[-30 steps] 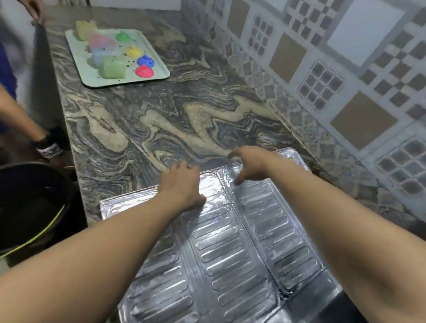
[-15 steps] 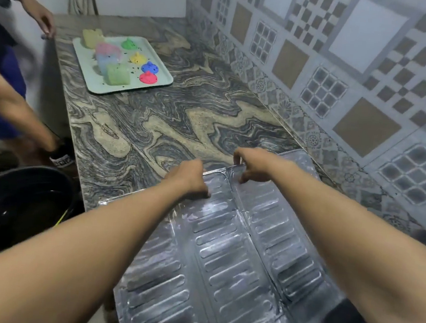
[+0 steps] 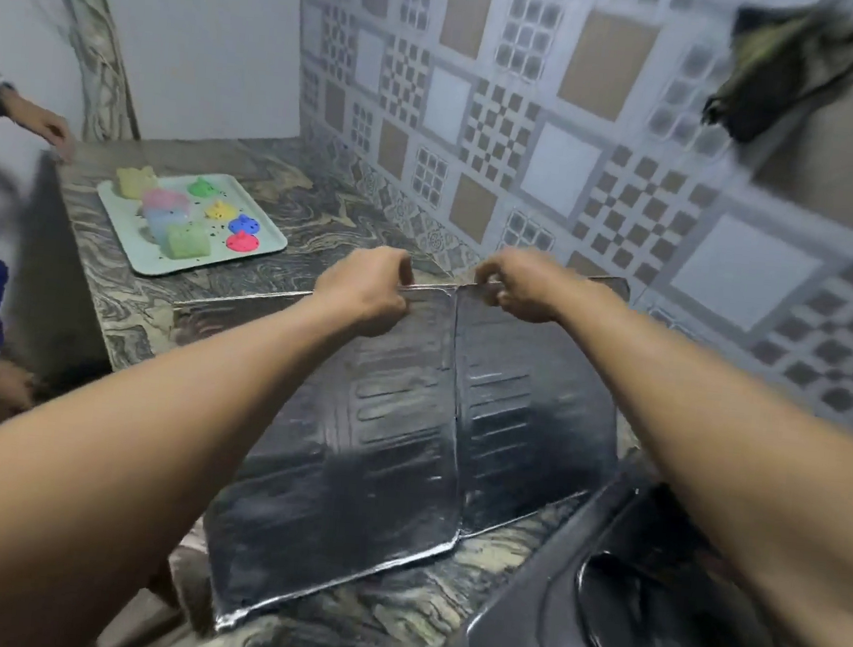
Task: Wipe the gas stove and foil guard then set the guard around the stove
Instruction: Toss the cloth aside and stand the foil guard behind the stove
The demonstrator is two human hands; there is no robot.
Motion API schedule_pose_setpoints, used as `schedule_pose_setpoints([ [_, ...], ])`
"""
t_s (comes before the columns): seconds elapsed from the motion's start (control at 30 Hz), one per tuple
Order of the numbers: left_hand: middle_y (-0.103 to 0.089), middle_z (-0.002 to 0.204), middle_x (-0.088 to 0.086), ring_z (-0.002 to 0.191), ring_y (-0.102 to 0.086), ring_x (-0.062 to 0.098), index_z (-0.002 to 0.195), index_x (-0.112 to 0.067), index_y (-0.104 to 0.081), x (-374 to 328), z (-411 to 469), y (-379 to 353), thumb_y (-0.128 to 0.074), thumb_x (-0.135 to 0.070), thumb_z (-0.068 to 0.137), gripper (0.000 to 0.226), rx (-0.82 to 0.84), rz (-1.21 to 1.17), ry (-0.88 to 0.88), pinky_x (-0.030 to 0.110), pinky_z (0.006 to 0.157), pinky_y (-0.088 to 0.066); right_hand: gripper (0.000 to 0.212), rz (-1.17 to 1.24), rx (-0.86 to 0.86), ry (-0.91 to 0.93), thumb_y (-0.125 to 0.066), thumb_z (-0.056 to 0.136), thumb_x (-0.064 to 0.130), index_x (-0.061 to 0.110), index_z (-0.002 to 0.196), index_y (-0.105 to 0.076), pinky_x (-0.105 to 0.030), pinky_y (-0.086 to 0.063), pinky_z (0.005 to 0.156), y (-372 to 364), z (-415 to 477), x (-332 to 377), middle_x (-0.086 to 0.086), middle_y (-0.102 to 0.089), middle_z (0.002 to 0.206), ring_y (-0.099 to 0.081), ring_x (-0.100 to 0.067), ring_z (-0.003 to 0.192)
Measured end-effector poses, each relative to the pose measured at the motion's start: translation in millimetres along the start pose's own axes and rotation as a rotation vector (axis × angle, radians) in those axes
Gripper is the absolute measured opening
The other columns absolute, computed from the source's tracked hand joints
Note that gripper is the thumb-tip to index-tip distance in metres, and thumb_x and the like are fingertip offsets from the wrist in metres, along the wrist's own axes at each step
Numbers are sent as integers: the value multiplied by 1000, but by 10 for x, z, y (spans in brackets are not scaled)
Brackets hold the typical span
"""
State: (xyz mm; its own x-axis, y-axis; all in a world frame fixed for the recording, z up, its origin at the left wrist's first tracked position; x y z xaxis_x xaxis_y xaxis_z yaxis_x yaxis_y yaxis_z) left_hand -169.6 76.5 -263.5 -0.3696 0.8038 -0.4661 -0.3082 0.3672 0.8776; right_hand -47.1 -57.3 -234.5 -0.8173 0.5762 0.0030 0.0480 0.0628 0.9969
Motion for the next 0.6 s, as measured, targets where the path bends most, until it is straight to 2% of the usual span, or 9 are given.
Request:
schedule_pose_setpoints([
  [0.07,-67,119,4,107,-62,29,108,-32,-64,-186,-25,135,-69,-23,84,25,-32,8,-52,35,80,-49,21,5,-35,-34,-60,94,7,17,109,-70,-26,-38,75,183,-167,-89,-10,-68,116,-62,-29,104],
  [0.13,-68,118,6,105,-63,30,110,-32,-65,-349,-41,231,-69,-26,87,24,-59,11,-100,35,78,-48,23,9,-79,-87,-61,94,7,20,111,-70,-29,-43,77,336,-301,-209,-10,-66,120,-61,-26,101],
  [0.3,-71,111,5,101,-65,29,103,-32,-70,-727,-28,325,-71,-25,88,17,-80,-65,-236,41,86,-54,31,65,-148,-208,-55,93,0,15,116,-69,-30,-44,84,553,-598,-494,-11,-63,127,-60,-30,110],
  [0.4,-74,109,2,103,-66,25,103,-30,-75,-891,40,328,-73,-22,87,18,-94,-123,-281,40,89,-53,29,151,-155,-250,-57,94,-1,13,118,-69,-26,-46,78,549,-702,-622,-10,-65,123,-62,-22,102],
  [0.47,-74,109,1,103,-67,24,104,-29,-76,-993,103,301,-73,-18,86,21,-97,-140,-331,38,89,-54,26,259,-168,-269,-63,95,5,17,116,-71,-19,-45,78,534,-731,-687,-5,-67,120,-60,-11,94],
  [0.6,-77,102,3,98,-69,24,103,-27,-78,-1137,217,216,-70,-12,85,24,-119,-195,-428,38,86,-55,20,378,-239,-287,-69,93,24,23,113,-75,-31,-51,91,475,-747,-749,2,-73,110,-65,-14,101],
])
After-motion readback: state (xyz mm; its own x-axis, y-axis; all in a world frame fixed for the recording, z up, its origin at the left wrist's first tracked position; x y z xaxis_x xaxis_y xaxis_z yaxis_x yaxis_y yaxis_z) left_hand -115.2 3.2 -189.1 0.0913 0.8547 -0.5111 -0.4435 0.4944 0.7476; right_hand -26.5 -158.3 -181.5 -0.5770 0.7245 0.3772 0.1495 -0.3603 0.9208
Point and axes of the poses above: each hand's wrist, its own z-axis towards the middle knuckle, its own y-axis out of the back of the hand, x = y × z, the point moved 6 cm from there along z, towards the middle knuckle
